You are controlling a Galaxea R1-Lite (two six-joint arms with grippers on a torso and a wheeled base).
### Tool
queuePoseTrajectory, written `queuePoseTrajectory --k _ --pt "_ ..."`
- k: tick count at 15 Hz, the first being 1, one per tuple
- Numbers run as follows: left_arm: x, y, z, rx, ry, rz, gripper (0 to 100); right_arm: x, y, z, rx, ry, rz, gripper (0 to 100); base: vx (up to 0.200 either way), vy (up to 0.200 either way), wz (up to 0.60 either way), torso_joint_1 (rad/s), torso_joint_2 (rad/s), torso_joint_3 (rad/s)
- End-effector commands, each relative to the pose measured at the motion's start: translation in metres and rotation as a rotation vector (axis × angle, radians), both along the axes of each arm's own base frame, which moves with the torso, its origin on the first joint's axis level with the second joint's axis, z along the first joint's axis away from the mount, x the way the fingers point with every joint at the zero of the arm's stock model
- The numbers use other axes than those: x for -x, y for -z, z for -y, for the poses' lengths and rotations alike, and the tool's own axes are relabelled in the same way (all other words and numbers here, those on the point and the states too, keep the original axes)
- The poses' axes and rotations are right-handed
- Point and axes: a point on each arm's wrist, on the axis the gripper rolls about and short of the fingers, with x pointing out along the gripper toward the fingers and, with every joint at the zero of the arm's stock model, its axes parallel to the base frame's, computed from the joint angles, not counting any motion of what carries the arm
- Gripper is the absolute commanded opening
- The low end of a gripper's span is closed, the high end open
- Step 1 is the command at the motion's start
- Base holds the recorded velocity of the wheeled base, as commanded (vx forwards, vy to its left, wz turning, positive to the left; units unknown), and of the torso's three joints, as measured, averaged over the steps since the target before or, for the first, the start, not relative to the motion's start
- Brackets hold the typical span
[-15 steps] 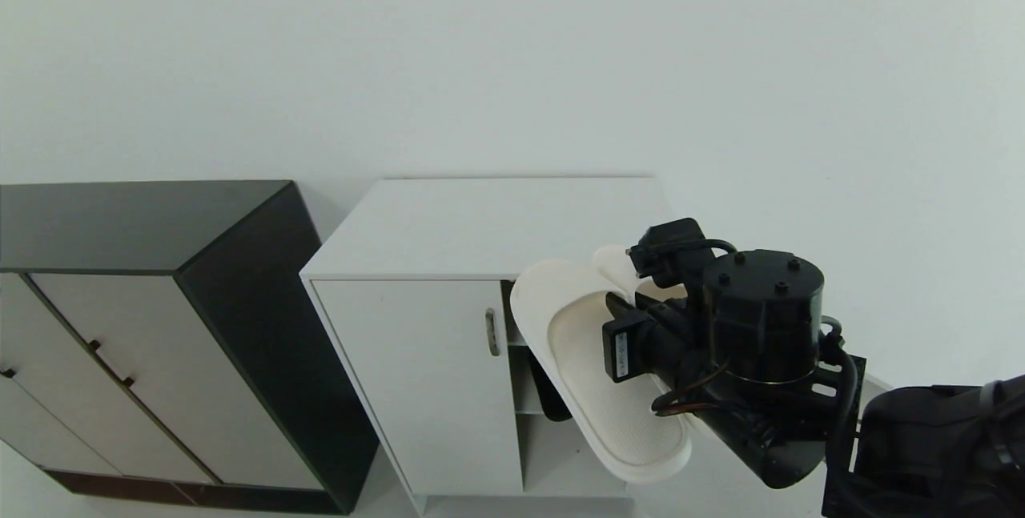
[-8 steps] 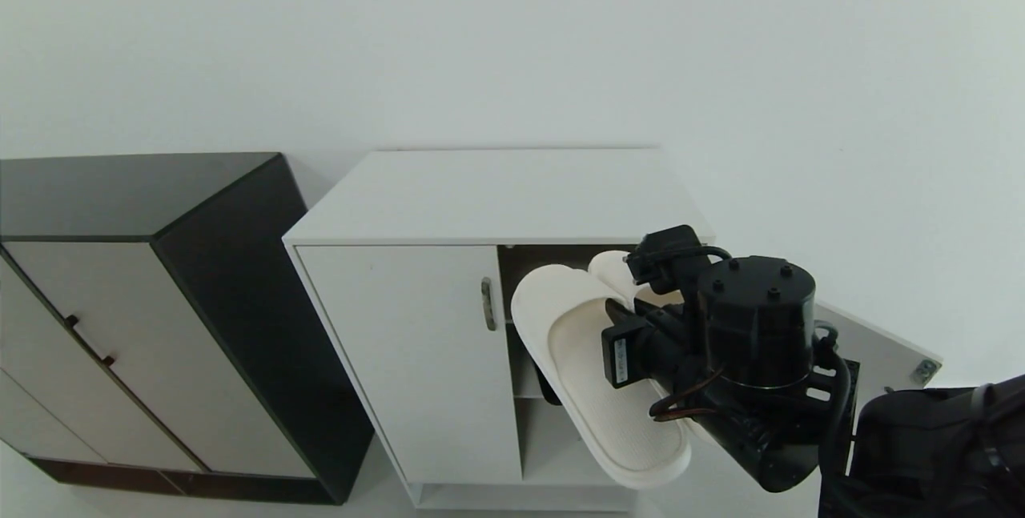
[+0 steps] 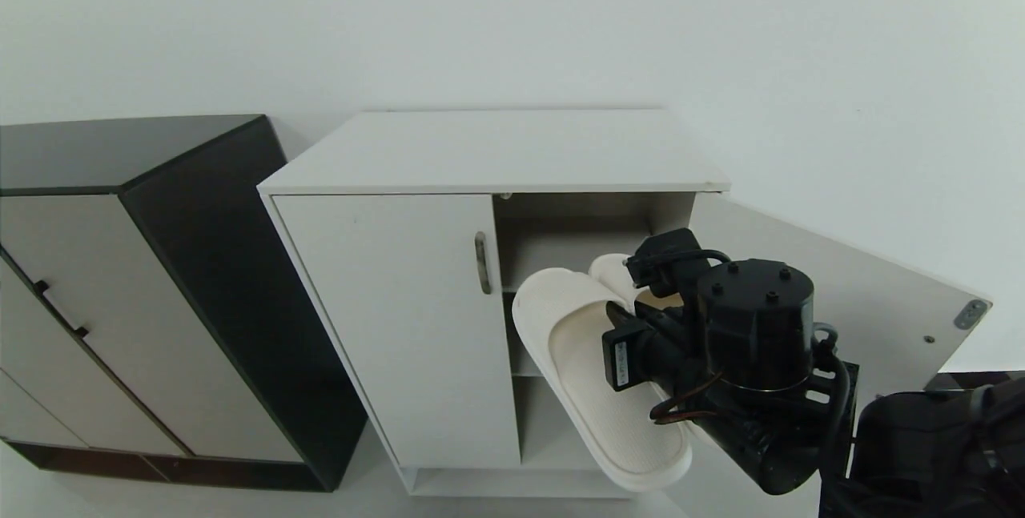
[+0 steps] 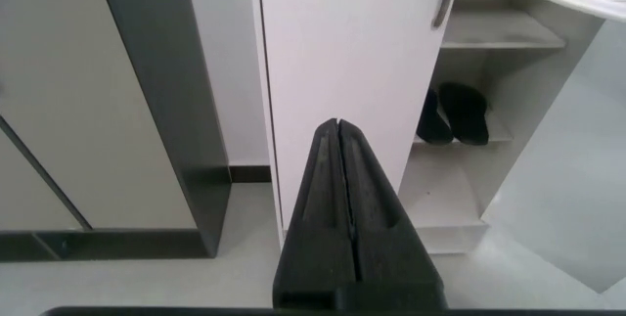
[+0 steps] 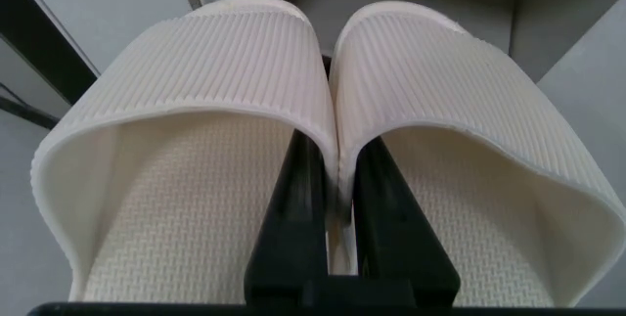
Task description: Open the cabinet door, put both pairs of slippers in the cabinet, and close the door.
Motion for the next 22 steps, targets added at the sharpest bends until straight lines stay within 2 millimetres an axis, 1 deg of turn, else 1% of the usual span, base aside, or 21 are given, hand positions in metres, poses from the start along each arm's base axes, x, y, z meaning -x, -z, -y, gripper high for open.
queuePoseTrajectory --k 1,10,16,19,21,22 --pt "0.0 0.0 0.0 0.002 0.0 0.0 0 0.0 0.001 0.0 0.001 -0.001 -0.001 0 0.0 0.0 0.0 -0.173 0.5 0.325" --pt "0.0 0.0 0.0 0.0 0.0 0.0 0 -0.001 0.004 -0.001 0.01 -0.002 -0.009 0 0.0 0.0 0.0 -0.135 0.47 0.335" --pt "0.0 0.0 0.0 0.002 0.0 0.0 0 -0.001 0.007 -0.002 0.018 -0.002 -0.015 0 0.0 0.0 0.0 -0.049 0.42 0.369" --pt "0.0 0.0 0.0 0.002 -0.002 0.0 0 -0.002 0.007 -0.002 0.022 0.0 -0.013 0 0.0 0.0 0.0 -0.001 0.12 0.111" --pt "0.0 0.0 0.0 0.003 -0.002 0.0 0 -0.009 0.009 -0.001 0.056 0.02 -0.005 0 0.0 0.0 0.0 0.0 0.0 0.0" --pt "0.0 0.0 0.0 0.006 -0.006 0.0 0 -0.012 0.006 -0.004 0.061 0.046 -0.004 0 0.0 0.0 0.0 0.0 0.0 0.0"
